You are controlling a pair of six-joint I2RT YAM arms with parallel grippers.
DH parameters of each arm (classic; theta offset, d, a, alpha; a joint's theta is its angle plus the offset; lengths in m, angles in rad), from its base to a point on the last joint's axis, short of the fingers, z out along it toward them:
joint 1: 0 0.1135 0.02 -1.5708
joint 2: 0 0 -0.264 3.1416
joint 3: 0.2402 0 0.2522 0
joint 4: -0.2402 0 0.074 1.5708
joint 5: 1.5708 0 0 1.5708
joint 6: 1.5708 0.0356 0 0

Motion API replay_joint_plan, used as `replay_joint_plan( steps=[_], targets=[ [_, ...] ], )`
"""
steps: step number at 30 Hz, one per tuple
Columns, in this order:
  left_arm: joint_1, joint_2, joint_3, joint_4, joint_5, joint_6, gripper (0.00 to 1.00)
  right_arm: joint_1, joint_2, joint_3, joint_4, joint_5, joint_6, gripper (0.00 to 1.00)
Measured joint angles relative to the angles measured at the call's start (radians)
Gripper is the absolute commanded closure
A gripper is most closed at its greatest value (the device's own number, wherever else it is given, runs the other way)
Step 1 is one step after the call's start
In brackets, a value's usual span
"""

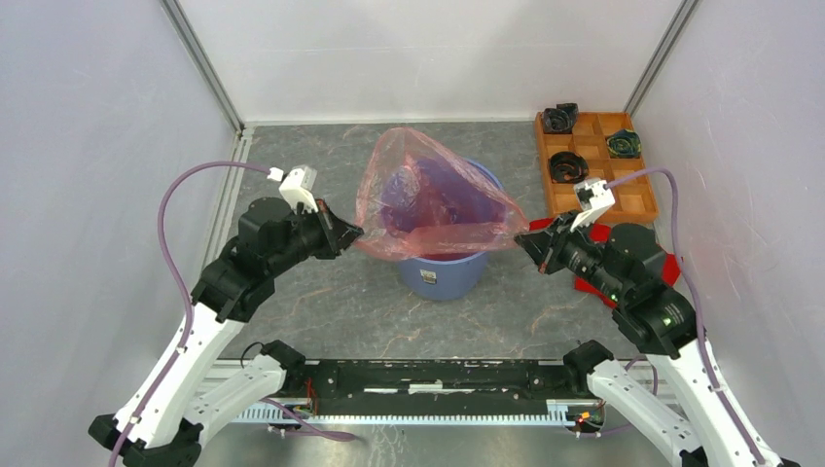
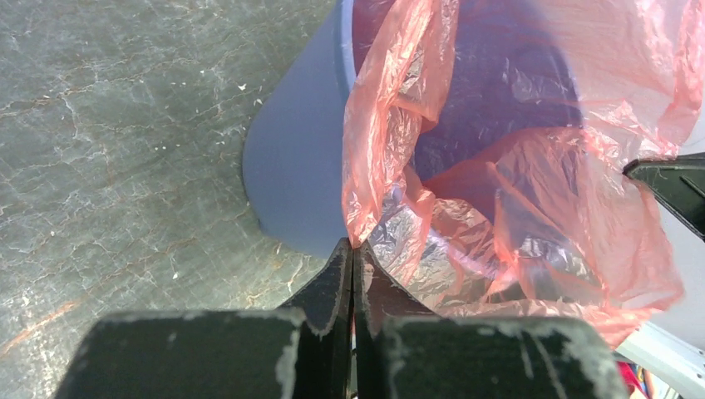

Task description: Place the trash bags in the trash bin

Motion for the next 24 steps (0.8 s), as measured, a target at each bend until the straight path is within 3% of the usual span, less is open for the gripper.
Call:
replay_joint_plan(
  steps=[6, 15, 24],
  targets=[
    [0.000, -0.094, -0.121, 0.101, 0.009, -0.019, 0.98, 0.000, -0.077, -0.005, -0.099, 0.113, -0.196, 1.00],
    [0.000, -0.195, -0.255, 0.202, 0.029, -0.071, 0.98, 0.000, -0.090, -0.069, -0.138, 0.201, -0.288, 1.00],
    [0.000, -0.278, -0.286, 0.259, 0.103, -0.131, 0.97, 0.000, -0.132, -0.086, -0.118, 0.043, -0.255, 0.99]
  ],
)
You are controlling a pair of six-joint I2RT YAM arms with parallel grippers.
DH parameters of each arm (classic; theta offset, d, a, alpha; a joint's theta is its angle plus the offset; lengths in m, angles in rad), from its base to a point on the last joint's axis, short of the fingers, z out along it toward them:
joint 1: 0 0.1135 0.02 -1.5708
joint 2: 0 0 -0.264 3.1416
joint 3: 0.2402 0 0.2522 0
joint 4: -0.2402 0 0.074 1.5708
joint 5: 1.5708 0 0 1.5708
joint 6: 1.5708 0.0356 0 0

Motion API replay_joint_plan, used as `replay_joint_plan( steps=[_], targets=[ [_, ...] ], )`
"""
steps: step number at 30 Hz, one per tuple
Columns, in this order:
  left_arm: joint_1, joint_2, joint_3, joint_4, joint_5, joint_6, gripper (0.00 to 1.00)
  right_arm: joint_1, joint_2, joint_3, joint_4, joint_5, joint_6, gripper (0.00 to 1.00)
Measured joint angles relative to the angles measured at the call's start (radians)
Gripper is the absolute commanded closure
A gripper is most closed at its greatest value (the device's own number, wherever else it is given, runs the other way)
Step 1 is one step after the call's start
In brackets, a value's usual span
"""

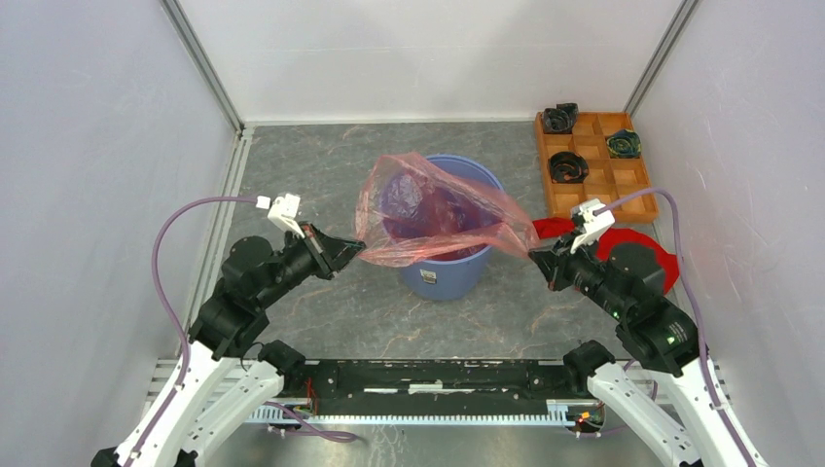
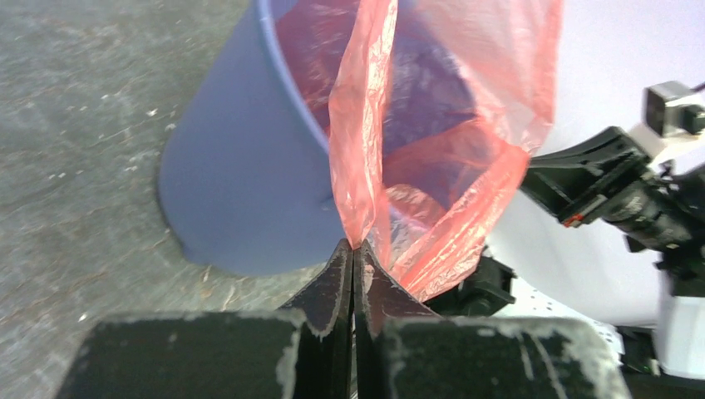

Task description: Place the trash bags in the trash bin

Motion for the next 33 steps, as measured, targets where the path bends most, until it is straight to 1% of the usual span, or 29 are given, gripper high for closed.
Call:
replay_joint_plan(
  steps=[4, 9, 14, 17, 21, 23, 25, 26, 29, 30, 31, 32, 33],
  targets=[
    [0.000, -0.045, -0.022, 0.037, 0.031, -0.019, 0.97, 0.000, -0.006, -0.016, 0.006, -0.069, 0.007, 0.98],
    [0.000, -0.083, -0.081, 0.030, 0.053, -0.029, 0.96, 0.000, -0.022, -0.075, -0.034, -0.053, -0.002, 1.00],
    [0.000, -0.111, -0.105, 0.009, 0.054, -0.043, 0.95, 0.000, -0.047, -0.107, -0.044, -0.019, 0.000, 1.00],
    [0.000, -0.113, -0.118, 0.006, 0.051, -0.045, 0.95, 0.000, -0.076, -0.141, -0.026, -0.003, 0.004, 0.97],
    [0.000, -0.088, -0.127, -0.031, 0.014, -0.045, 0.92, 0.000, -0.063, -0.179, 0.013, 0.047, 0.005, 0.84],
    [0.000, -0.054, -0.127, -0.041, -0.008, -0.044, 0.87, 0.000, -0.043, -0.194, 0.045, 0.082, 0.002, 0.79],
    [0.000, -0.010, -0.126, -0.047, -0.042, -0.042, 0.79, 0.000, -0.020, -0.207, 0.086, 0.121, -0.007, 0.74],
    [0.000, 0.021, -0.119, -0.055, -0.066, -0.039, 0.78, 0.000, -0.003, -0.211, 0.112, 0.141, -0.014, 0.72],
    [0.000, 0.126, -0.068, -0.086, -0.146, -0.017, 0.77, 0.000, 0.057, -0.211, 0.187, 0.184, -0.045, 0.61],
    [0.000, 0.183, -0.019, -0.101, -0.179, -0.004, 0.73, 0.000, 0.069, -0.208, 0.195, 0.190, -0.051, 0.56],
    [0.000, 0.190, -0.013, -0.101, -0.183, -0.001, 0.66, 0.000, 0.082, -0.201, 0.194, 0.196, -0.063, 0.50],
    [0.000, 0.216, 0.015, -0.111, -0.195, 0.016, 0.58, 0.000, 0.096, -0.186, 0.187, 0.202, -0.078, 0.42],
    [0.000, 0.231, 0.042, -0.123, -0.203, 0.033, 0.49, 0.000, 0.105, -0.172, 0.180, 0.203, -0.091, 0.36]
  ],
)
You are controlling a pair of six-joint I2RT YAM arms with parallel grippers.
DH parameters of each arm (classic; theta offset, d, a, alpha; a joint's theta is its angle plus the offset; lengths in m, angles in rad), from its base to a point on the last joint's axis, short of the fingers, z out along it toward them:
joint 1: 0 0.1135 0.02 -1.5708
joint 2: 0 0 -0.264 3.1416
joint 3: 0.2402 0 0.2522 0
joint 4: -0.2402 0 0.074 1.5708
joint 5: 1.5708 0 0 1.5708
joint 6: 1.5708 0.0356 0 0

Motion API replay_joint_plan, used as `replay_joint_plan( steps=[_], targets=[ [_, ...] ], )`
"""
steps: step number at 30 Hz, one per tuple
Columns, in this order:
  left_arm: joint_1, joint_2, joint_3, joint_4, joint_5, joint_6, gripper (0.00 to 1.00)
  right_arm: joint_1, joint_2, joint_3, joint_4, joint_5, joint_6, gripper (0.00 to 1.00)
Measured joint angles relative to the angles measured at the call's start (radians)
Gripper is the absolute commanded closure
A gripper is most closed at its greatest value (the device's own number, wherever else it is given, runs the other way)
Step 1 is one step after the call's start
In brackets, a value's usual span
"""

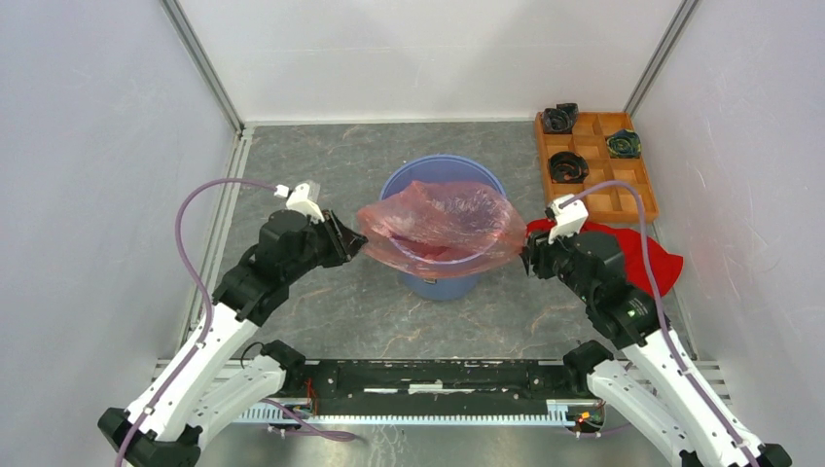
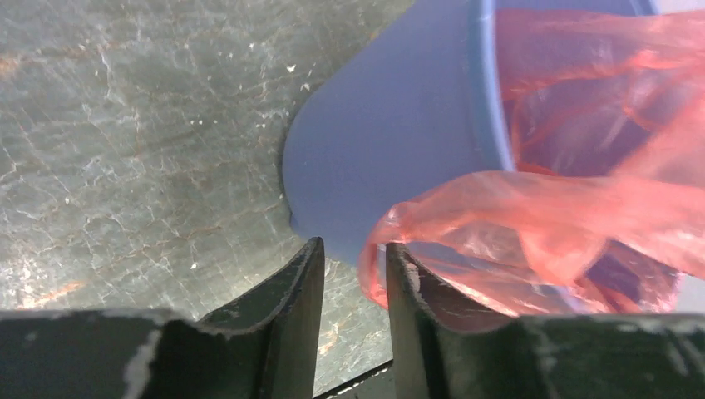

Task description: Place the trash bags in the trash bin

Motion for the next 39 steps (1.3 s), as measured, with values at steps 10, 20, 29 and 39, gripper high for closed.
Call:
replay_joint_plan(
  steps=[10, 20, 29, 39],
  targets=[
    [0.000, -0.162, 0.119, -0.132, 0.059, 0.172, 0.04, 0.000, -0.159, 0.131, -0.176, -0.156, -0.151, 0.02],
    [0.000, -0.009, 0.234, -0.124, 0.081, 0.180, 0.20, 0.000, -0.063, 0.217, -0.064, -0.476, -0.320, 0.02],
    [0.000, 0.078, 0.260, -0.112, 0.117, 0.116, 0.25, 0.008, 0.208, 0.326, 0.134, -0.683, -0.357, 0.13],
    [0.000, 0.158, 0.294, -0.087, 0.150, 0.094, 0.32, 0.155, 0.343, 0.344, 0.203, -0.599, -0.368, 0.31]
  ],
)
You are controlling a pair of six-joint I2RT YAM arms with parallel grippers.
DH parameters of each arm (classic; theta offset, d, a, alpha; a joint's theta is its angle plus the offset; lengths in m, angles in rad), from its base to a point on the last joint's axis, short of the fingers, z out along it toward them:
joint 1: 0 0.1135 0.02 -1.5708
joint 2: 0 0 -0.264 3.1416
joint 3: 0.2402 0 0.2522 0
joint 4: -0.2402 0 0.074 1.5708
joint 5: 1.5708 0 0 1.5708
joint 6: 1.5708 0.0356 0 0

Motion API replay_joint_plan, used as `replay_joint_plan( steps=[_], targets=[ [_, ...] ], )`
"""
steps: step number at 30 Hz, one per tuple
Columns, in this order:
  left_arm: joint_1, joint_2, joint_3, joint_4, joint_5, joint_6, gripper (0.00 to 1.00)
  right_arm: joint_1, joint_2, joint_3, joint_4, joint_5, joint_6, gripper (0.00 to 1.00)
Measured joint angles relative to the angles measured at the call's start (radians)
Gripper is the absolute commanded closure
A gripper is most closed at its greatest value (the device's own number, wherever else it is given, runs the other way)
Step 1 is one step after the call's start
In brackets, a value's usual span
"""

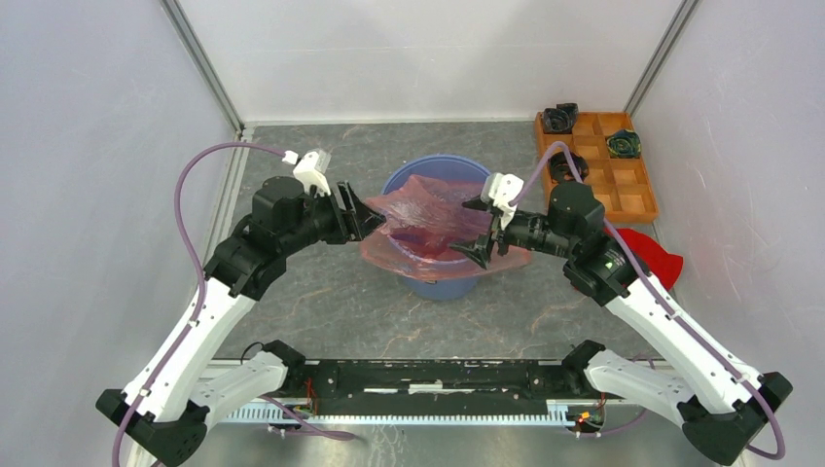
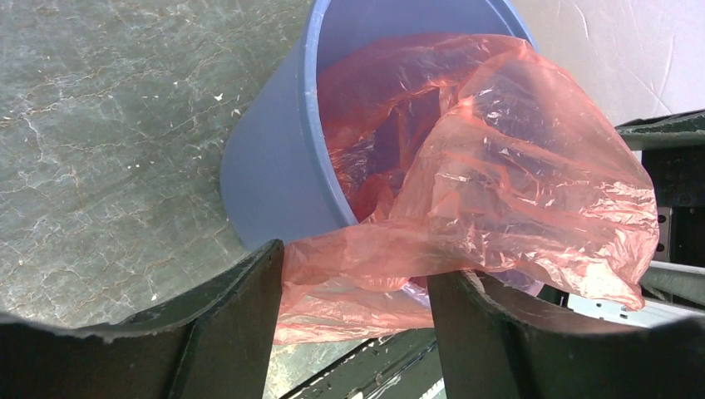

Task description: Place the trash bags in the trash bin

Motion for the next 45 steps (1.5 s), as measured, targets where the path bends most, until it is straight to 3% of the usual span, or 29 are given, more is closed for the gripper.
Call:
replay_joint_plan(
  steps=[2, 6, 9, 18, 20, 22, 29, 32, 45],
  targets=[
    [0.000, 0.008, 0.006, 0.000, 0.000, 0.000, 0.29, 0.022, 0.006, 0.000, 0.017, 0.068, 0.000, 0.54],
    [0.000, 0.005, 0.019, -0.002, -0.004, 0.001, 0.14, 0.026, 0.005, 0.003, 0.050, 0.222, 0.027, 0.73],
    [0.000, -0.008, 0.027, -0.006, -0.005, 0.004, 0.12, 0.026, 0.005, 0.004, 0.057, 0.299, 0.057, 0.81],
    [0.002, 0.009, 0.066, -0.008, -0.006, 0.017, 0.42, 0.006, 0.075, 0.121, 0.031, 0.397, 0.128, 0.94],
    [0.005, 0.028, 0.085, -0.008, -0.008, 0.028, 0.54, -0.025, 0.095, 0.144, 0.023, 0.405, 0.146, 0.97],
    [0.007, 0.051, 0.108, -0.008, -0.014, 0.039, 0.67, -0.056, 0.117, 0.162, 0.010, 0.411, 0.160, 0.97],
    [0.016, 0.195, 0.213, 0.002, -0.036, 0.069, 0.97, -0.106, 0.187, 0.206, -0.006, 0.428, 0.170, 0.97],
    [0.019, 0.260, 0.246, 0.000, -0.046, 0.082, 0.98, -0.125, 0.227, 0.240, -0.011, 0.412, 0.170, 0.96],
    [0.064, 0.385, 0.339, 0.000, -0.122, 0.115, 0.98, -0.257, 0.361, 0.292, -0.013, 0.338, 0.180, 0.73]
  ],
)
